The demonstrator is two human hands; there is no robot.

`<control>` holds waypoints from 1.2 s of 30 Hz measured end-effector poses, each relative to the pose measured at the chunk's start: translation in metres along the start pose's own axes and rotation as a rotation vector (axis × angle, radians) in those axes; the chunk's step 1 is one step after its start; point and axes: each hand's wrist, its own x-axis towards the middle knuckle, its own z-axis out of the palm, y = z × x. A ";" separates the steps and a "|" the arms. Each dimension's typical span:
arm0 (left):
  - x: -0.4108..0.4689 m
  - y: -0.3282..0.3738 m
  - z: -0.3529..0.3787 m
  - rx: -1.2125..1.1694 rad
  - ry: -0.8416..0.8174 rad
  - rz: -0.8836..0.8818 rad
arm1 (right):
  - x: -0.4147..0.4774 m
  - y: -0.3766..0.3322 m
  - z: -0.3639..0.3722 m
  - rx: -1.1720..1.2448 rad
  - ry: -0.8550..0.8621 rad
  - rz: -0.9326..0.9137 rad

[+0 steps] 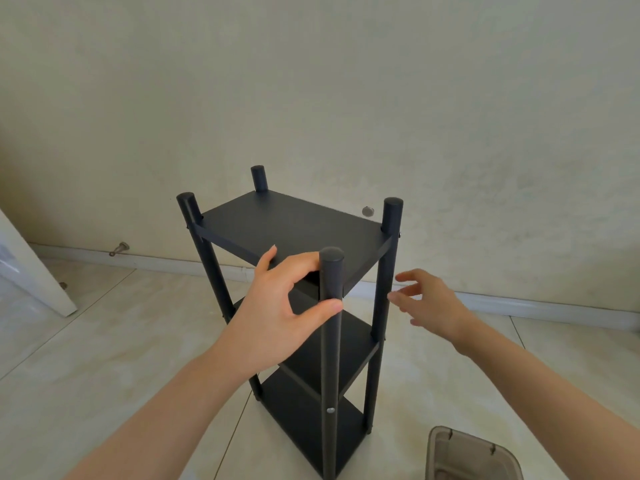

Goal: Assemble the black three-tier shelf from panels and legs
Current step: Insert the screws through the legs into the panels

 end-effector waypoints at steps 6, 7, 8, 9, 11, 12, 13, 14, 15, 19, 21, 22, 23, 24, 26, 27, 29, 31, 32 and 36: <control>-0.005 0.007 0.003 0.021 -0.044 -0.025 | 0.011 -0.016 0.005 0.150 -0.046 -0.122; -0.004 0.009 0.004 0.053 -0.067 -0.039 | 0.012 -0.017 0.007 0.180 -0.033 -0.126; -0.003 0.009 0.005 0.089 -0.087 -0.052 | 0.013 -0.018 0.008 0.202 -0.021 -0.128; -0.001 0.010 0.007 0.116 -0.099 -0.064 | 0.014 -0.019 0.009 0.216 -0.014 -0.128; 0.001 0.010 0.008 0.123 -0.107 -0.077 | 0.015 -0.019 0.010 0.228 -0.007 -0.133; 0.001 0.010 0.008 0.111 -0.109 -0.076 | 0.015 -0.018 0.010 0.234 -0.005 -0.136; 0.001 0.010 0.007 0.097 -0.112 -0.071 | 0.014 -0.017 0.009 0.242 -0.002 -0.137; 0.001 0.010 0.005 0.084 -0.112 -0.063 | 0.012 -0.017 0.008 0.252 0.002 -0.134; 0.001 0.010 0.003 0.067 -0.105 -0.051 | 0.010 -0.017 0.007 0.262 0.006 -0.131; 0.003 -0.001 -0.002 -0.053 -0.016 -0.041 | 0.001 -0.017 -0.001 0.248 0.042 -0.151; 0.006 -0.008 -0.006 -0.135 0.060 -0.067 | -0.006 -0.019 -0.004 0.225 0.066 -0.178; 0.007 -0.013 -0.009 -0.167 0.096 -0.076 | -0.009 -0.020 -0.004 0.215 0.078 -0.193; 0.008 -0.017 -0.011 -0.195 0.129 -0.078 | -0.012 -0.021 -0.004 0.211 0.092 -0.206; 0.010 -0.020 -0.013 -0.221 0.155 -0.082 | -0.016 -0.022 -0.004 0.217 0.105 -0.215; 0.012 -0.026 -0.015 -0.270 0.183 -0.101 | -0.022 -0.024 -0.001 0.252 0.117 -0.228; 0.013 -0.030 -0.016 -0.294 0.197 -0.120 | -0.026 -0.024 0.000 0.273 0.111 -0.232; 0.015 -0.038 -0.017 -0.347 0.238 -0.184 | -0.031 -0.025 0.006 0.320 0.078 -0.234; 0.015 -0.043 -0.020 -0.407 0.296 -0.262 | -0.037 -0.026 0.011 0.380 0.028 -0.237; 0.015 -0.045 -0.022 -0.437 0.314 -0.291 | -0.040 -0.027 0.014 0.413 -0.003 -0.237; 0.011 -0.052 -0.029 -0.508 0.295 -0.316 | -0.050 -0.031 0.023 0.451 -0.101 -0.237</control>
